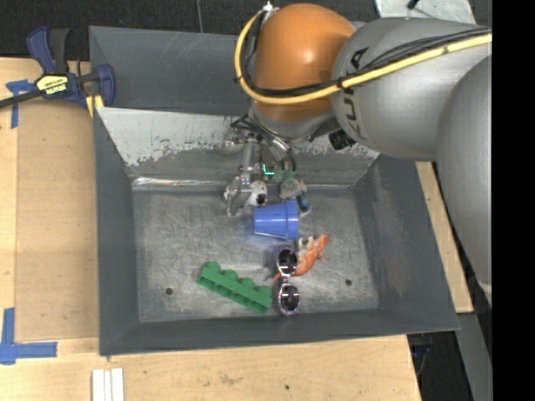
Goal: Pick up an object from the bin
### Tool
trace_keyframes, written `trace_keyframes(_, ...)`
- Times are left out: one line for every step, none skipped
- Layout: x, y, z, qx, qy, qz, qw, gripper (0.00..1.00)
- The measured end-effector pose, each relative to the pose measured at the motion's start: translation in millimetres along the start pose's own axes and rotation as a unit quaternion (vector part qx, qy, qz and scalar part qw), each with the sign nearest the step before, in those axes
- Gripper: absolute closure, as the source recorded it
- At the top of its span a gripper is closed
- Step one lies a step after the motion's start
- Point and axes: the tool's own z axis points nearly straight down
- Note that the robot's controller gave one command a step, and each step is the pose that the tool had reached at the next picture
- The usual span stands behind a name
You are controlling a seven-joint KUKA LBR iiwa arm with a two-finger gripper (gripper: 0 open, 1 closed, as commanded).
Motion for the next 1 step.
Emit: trace_keyframes(-1.8, -0.7, -5.1, 0.000, -0.0042, 0.001, 1.0000, 0.00)
